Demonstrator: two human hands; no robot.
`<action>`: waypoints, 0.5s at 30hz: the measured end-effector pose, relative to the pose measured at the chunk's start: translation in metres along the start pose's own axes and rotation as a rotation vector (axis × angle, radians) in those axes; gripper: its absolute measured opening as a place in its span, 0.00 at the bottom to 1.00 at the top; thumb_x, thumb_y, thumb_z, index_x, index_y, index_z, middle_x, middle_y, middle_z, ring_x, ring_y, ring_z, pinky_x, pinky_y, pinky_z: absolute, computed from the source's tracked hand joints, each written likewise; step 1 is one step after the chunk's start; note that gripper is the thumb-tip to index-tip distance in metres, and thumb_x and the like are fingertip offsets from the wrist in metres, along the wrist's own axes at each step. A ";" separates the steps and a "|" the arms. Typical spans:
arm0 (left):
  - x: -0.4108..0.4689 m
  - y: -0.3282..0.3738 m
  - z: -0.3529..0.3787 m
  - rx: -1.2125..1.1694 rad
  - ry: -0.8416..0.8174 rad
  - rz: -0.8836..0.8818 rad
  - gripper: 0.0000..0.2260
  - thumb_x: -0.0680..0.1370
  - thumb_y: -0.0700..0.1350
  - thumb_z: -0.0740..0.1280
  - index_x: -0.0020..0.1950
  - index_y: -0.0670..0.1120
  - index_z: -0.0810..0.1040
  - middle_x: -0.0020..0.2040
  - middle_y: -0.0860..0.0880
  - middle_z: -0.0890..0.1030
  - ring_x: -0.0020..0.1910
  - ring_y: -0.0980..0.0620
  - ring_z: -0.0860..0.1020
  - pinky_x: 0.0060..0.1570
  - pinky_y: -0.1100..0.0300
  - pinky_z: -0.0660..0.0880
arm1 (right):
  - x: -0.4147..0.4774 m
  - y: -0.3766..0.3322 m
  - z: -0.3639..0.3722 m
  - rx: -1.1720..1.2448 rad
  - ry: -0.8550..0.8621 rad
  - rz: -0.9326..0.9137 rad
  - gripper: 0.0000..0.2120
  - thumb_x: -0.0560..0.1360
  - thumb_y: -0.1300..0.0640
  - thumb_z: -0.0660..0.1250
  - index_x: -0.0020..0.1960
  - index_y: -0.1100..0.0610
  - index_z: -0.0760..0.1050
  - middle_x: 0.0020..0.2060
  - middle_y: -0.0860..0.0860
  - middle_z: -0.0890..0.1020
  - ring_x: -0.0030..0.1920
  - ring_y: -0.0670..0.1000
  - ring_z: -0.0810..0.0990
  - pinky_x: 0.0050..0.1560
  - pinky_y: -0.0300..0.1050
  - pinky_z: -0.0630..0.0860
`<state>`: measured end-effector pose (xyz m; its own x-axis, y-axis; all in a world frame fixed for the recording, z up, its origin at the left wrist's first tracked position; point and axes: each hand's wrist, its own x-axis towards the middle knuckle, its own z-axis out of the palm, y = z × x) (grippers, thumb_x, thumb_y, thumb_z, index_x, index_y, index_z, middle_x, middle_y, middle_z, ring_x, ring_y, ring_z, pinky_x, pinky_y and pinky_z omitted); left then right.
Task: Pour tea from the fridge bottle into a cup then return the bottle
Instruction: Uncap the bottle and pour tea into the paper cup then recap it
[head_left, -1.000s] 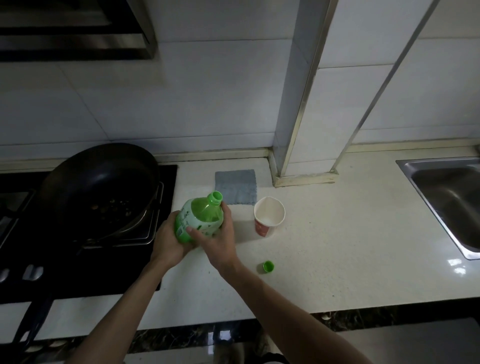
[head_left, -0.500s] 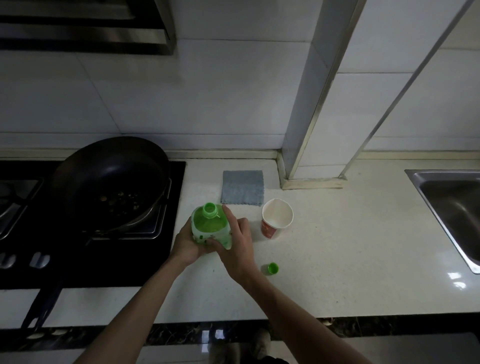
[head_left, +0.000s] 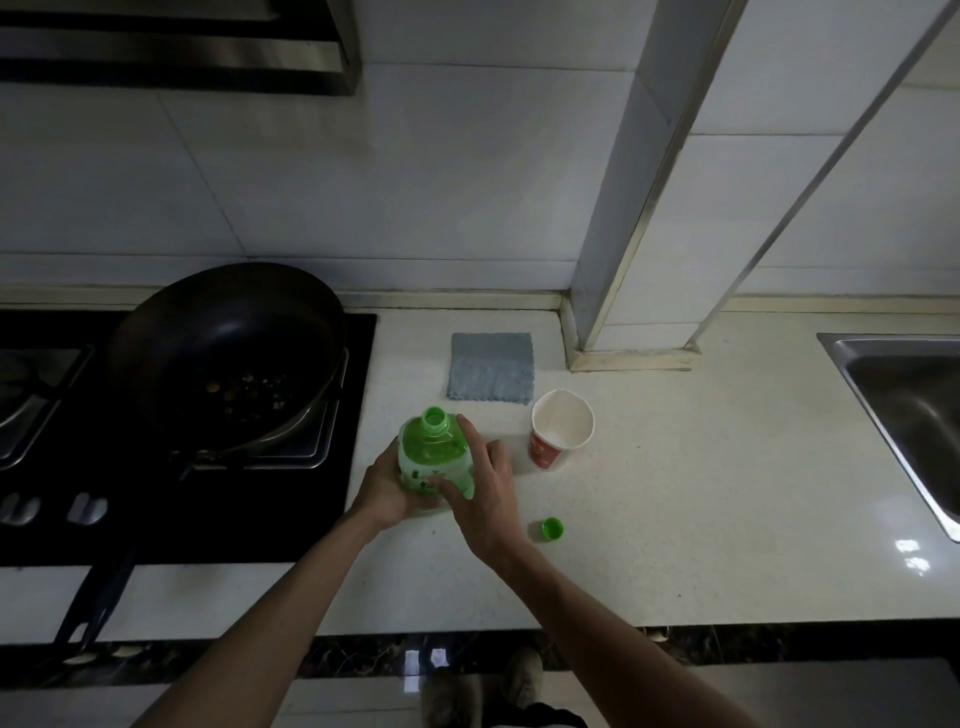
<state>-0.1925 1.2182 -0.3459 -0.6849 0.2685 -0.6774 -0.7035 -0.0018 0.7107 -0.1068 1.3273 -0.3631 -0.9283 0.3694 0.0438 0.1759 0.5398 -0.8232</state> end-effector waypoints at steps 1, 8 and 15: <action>-0.001 -0.001 0.000 0.005 -0.005 -0.010 0.10 0.79 0.49 0.63 0.46 0.45 0.80 0.46 0.41 0.82 0.45 0.41 0.80 0.43 0.44 0.80 | -0.001 0.000 0.001 -0.006 -0.001 -0.001 0.37 0.76 0.54 0.69 0.78 0.43 0.54 0.57 0.52 0.69 0.57 0.51 0.70 0.60 0.46 0.72; -0.001 -0.009 -0.004 -0.026 -0.007 0.001 0.10 0.81 0.47 0.61 0.48 0.45 0.79 0.43 0.43 0.84 0.42 0.43 0.82 0.37 0.45 0.81 | -0.008 0.005 0.008 -0.029 0.020 -0.042 0.36 0.77 0.56 0.68 0.78 0.45 0.53 0.56 0.53 0.69 0.56 0.50 0.69 0.59 0.45 0.71; 0.003 -0.020 -0.013 0.134 -0.079 0.126 0.13 0.78 0.28 0.62 0.52 0.45 0.78 0.41 0.48 0.84 0.34 0.54 0.84 0.26 0.57 0.78 | -0.009 0.010 0.008 -0.041 0.063 -0.124 0.35 0.77 0.54 0.68 0.76 0.43 0.51 0.56 0.54 0.70 0.55 0.51 0.71 0.57 0.46 0.73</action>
<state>-0.1833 1.2069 -0.3648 -0.7448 0.3495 -0.5684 -0.5782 0.0872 0.8112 -0.0994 1.3238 -0.3760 -0.9215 0.3438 0.1808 0.0753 0.6146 -0.7852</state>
